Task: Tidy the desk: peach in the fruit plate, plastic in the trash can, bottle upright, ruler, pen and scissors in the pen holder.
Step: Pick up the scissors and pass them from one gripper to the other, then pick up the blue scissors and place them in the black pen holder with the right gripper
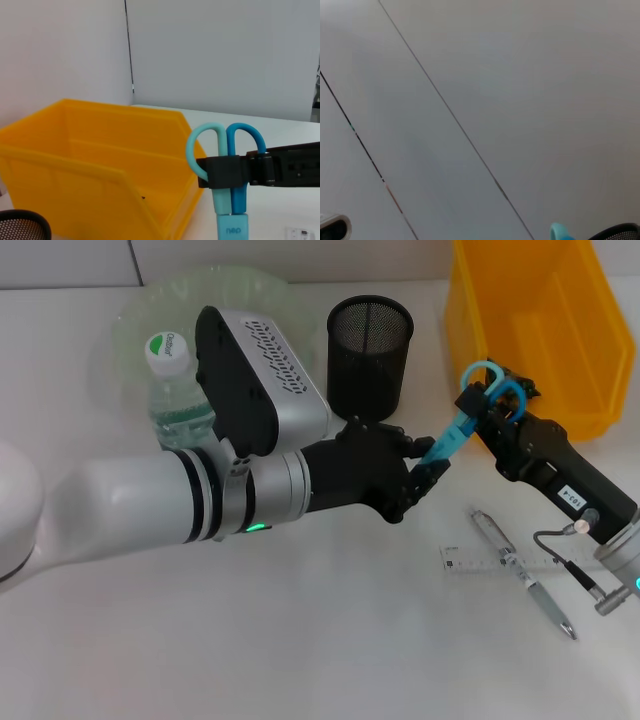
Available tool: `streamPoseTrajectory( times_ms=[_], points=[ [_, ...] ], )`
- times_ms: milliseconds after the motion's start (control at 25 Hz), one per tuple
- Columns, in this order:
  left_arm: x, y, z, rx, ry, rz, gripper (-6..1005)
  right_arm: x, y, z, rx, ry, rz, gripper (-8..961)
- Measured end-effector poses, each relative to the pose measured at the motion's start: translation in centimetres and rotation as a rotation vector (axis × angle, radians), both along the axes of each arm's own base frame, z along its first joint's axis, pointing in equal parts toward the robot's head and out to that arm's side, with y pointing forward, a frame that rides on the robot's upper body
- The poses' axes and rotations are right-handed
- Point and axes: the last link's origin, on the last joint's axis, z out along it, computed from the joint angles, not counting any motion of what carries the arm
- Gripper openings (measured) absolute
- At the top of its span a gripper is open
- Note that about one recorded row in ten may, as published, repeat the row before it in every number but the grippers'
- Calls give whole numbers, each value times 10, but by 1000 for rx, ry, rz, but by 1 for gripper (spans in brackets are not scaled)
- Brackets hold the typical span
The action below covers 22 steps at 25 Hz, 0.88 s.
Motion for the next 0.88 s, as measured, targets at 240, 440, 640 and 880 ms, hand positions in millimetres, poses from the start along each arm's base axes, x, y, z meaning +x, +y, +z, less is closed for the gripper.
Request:
streamPoseTrajectory(
  times_ms=[240,440,640,880],
  points=[
    [1,-2,-1,1,6,-20,305,1,-2,1,7,2,-3,88],
    [1,-5,-2,-22,-1,-24,317,3,-4,1,12,6,-13,88],
    [3,-8,-2,-39,-23,-19,330,5,-7,2,17,8,-19,88],
    [0,-7,3,-31,-49,0,345,6,-8,2,21,9,-23,88]
  ],
)
